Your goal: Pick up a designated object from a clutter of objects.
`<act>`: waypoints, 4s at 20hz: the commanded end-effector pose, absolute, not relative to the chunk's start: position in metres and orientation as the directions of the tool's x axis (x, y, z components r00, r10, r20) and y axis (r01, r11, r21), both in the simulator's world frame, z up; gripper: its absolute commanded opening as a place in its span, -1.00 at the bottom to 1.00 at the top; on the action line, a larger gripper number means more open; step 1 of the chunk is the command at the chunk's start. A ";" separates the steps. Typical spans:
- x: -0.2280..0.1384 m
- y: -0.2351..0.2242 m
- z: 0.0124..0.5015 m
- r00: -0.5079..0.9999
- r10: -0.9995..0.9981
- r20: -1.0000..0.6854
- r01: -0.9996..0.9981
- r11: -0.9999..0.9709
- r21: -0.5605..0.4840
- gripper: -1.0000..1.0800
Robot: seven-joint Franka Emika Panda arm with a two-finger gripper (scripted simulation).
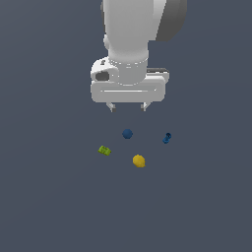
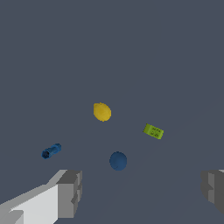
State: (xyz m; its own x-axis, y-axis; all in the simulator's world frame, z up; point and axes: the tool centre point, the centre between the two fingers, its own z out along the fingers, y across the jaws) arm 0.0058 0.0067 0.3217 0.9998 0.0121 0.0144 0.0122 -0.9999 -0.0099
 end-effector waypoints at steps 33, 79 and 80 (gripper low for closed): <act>-0.017 0.025 0.206 0.978 -0.209 0.010 -0.209 -0.978 -0.018 0.92; -0.102 0.008 0.033 0.851 -0.525 0.000 -0.525 -0.851 0.000 0.92; -0.102 0.008 0.033 0.851 -0.525 0.000 -0.525 -0.851 0.000 -1.00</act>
